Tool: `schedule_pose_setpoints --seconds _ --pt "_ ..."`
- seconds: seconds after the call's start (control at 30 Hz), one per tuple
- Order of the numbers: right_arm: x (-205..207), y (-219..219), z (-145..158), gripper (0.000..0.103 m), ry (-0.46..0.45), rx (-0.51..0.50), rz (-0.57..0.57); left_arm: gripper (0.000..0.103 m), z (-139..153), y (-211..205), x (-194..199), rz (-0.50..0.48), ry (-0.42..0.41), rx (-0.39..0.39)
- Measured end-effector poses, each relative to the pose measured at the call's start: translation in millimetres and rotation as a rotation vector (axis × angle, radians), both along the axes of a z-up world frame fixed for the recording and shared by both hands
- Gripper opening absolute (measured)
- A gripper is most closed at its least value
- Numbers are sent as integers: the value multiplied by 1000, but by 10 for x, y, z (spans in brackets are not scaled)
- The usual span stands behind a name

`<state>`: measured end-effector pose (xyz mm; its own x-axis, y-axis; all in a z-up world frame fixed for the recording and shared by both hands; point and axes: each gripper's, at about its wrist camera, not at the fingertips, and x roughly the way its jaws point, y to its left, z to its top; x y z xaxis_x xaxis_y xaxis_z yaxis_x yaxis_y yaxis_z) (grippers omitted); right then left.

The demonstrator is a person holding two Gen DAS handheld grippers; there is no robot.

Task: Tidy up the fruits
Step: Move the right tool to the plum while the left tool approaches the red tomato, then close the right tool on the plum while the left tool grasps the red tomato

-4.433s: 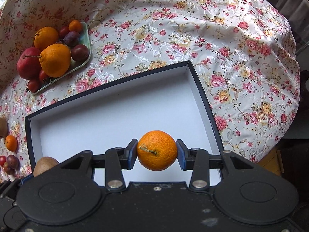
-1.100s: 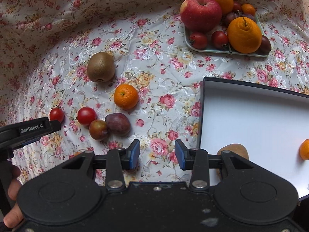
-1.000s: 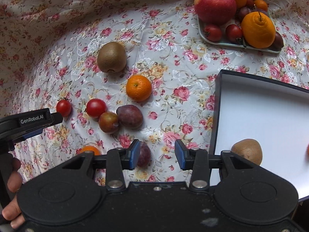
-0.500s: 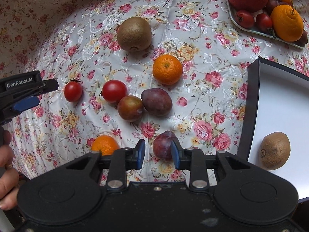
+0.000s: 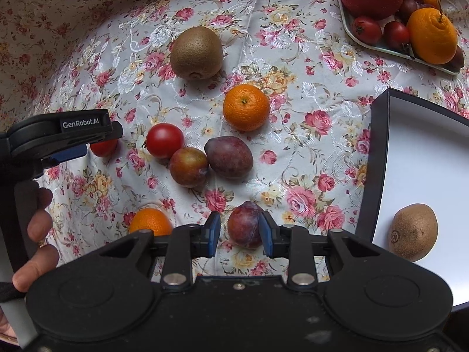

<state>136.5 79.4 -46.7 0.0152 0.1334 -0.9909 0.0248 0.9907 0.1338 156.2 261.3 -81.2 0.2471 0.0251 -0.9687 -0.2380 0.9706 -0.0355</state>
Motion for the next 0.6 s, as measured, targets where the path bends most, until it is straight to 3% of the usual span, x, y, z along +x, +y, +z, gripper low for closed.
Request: schedule_pose_setpoints --seconds 0.17,0.6 --pt "-1 -29 -117 35 46 27 -20 62 -34 2 3 -5 10 -2" --pt "9 97 -136 36 15 -19 12 59 -86 73 32 -25 -13 8"
